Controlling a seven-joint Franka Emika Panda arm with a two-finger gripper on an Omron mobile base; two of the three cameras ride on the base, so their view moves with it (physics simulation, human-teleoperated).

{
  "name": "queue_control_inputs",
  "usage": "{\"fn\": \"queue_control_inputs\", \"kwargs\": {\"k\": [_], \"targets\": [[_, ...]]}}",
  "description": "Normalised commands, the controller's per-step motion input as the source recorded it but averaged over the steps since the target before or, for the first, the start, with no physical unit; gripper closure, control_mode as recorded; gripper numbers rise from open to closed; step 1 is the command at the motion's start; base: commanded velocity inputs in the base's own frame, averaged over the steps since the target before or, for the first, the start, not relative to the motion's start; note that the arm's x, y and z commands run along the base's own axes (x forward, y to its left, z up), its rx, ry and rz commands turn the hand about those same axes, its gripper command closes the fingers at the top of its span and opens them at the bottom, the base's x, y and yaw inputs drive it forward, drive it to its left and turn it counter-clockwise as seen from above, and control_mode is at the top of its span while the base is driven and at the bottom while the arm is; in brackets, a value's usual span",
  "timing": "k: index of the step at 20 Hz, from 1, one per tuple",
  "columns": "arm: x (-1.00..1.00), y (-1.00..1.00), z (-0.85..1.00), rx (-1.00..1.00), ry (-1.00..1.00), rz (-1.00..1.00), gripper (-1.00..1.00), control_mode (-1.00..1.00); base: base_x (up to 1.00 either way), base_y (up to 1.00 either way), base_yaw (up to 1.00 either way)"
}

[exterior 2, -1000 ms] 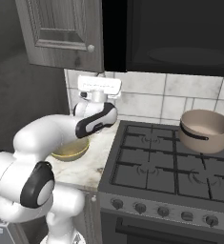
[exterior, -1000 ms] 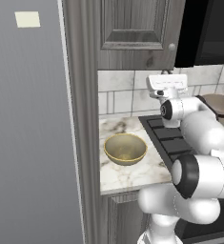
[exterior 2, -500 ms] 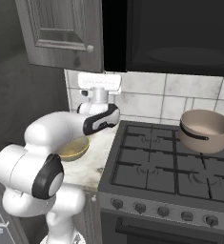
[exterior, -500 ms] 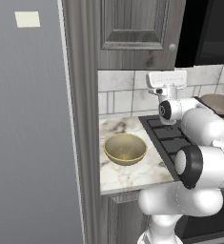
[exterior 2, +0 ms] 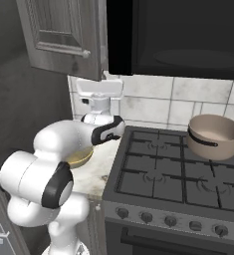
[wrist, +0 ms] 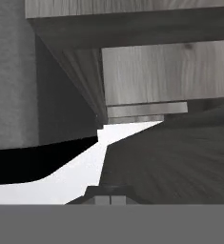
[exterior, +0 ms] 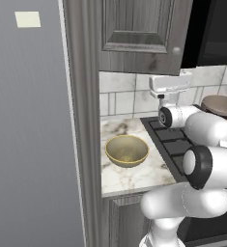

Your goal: Open the cabinet and move the ladle to the pot. Then close the cabinet.

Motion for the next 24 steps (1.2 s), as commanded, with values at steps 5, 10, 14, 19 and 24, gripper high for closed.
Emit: {"fn": "queue_control_inputs", "kwargs": {"k": [5, 10, 14, 19, 24], "targets": [[-0.75, 0.15, 0.53, 0.00, -0.36, 0.00, 1.00, -1.00, 0.00, 0.00, 0.00], [-0.92, 0.24, 0.47, 0.00, -0.41, 0.00, 1.00, -1.00, 0.00, 0.00, 0.00], [-1.00, 0.31, 0.42, -0.01, -0.42, 0.00, 1.00, -1.00, 0.00, 0.00, 0.00], [-0.92, 0.46, 0.46, -0.04, -0.41, 0.00, 1.00, -1.00, 0.00, 0.00, 0.00], [-0.57, 0.65, 0.49, -0.05, -0.36, -0.05, 1.00, -1.00, 0.00, 0.00, 0.00]]}}
